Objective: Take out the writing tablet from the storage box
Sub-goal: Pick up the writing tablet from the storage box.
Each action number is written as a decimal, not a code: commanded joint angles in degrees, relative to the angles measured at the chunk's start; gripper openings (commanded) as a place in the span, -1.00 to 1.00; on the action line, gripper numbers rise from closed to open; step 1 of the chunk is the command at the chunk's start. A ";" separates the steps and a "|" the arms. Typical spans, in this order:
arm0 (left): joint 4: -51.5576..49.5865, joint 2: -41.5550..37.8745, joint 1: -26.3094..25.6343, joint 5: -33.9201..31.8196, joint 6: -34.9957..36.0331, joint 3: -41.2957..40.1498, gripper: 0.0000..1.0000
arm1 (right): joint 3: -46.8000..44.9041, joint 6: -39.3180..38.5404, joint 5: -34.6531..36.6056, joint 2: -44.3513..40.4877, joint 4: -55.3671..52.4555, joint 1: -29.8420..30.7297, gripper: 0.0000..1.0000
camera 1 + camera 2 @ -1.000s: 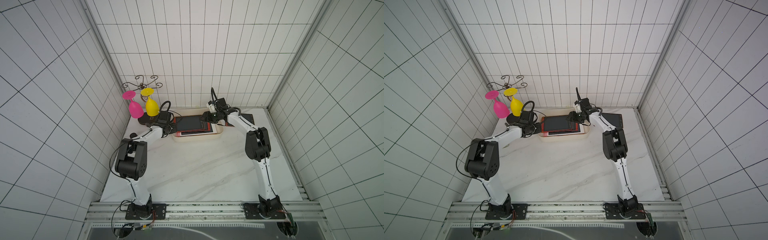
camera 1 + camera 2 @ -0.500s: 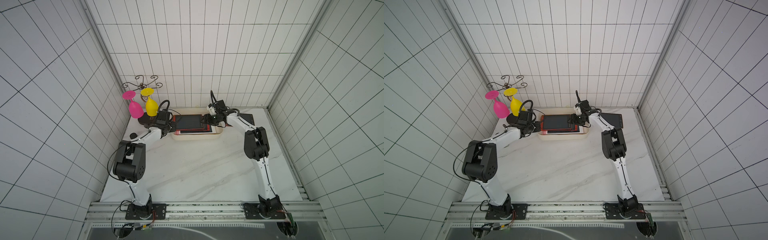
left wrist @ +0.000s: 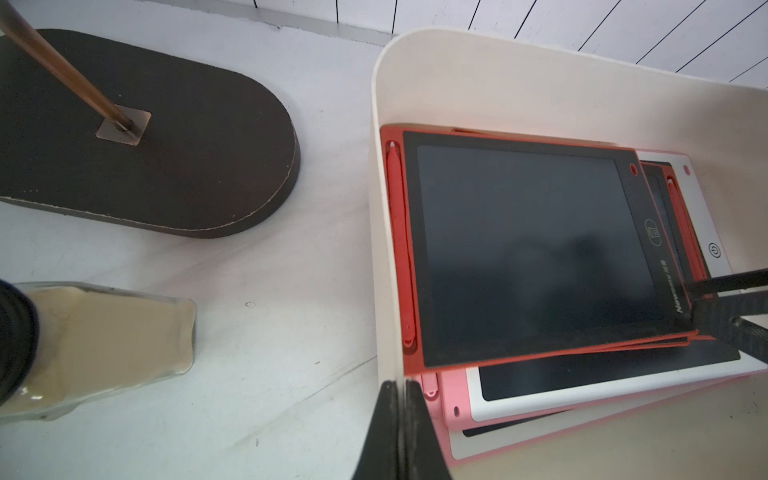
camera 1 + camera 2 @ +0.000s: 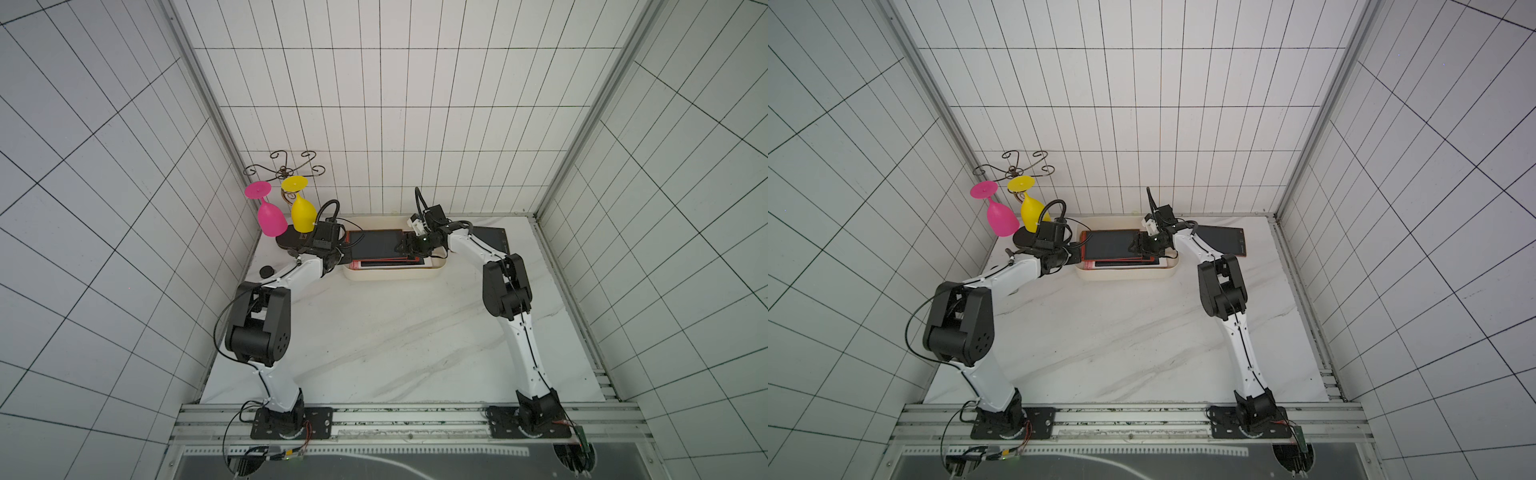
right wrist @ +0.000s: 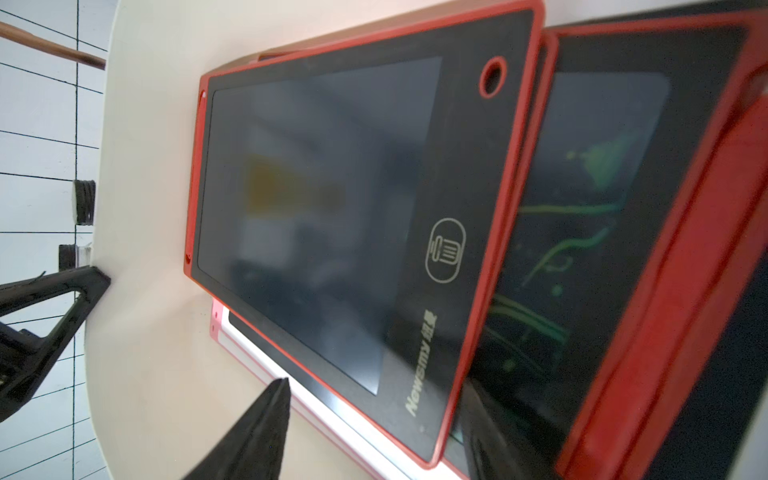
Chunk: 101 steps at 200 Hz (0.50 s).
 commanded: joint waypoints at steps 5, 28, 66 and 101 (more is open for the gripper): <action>4.63 -2.32 -1.20 2.13 0.87 3.05 -1.00 | 4.28 0.37 -5.00 1.45 -1.28 1.25 0.28; 4.49 -1.87 -1.22 2.25 0.88 3.07 -1.00 | 4.44 1.07 -6.76 -0.19 0.09 1.26 0.25; 3.39 -0.66 -1.44 1.91 1.48 3.90 -1.00 | 6.18 4.05 -10.88 -2.41 2.06 1.25 0.19; 3.21 -0.15 -1.43 1.82 1.39 3.98 -1.00 | 8.24 7.57 -13.94 -2.98 3.03 1.17 0.15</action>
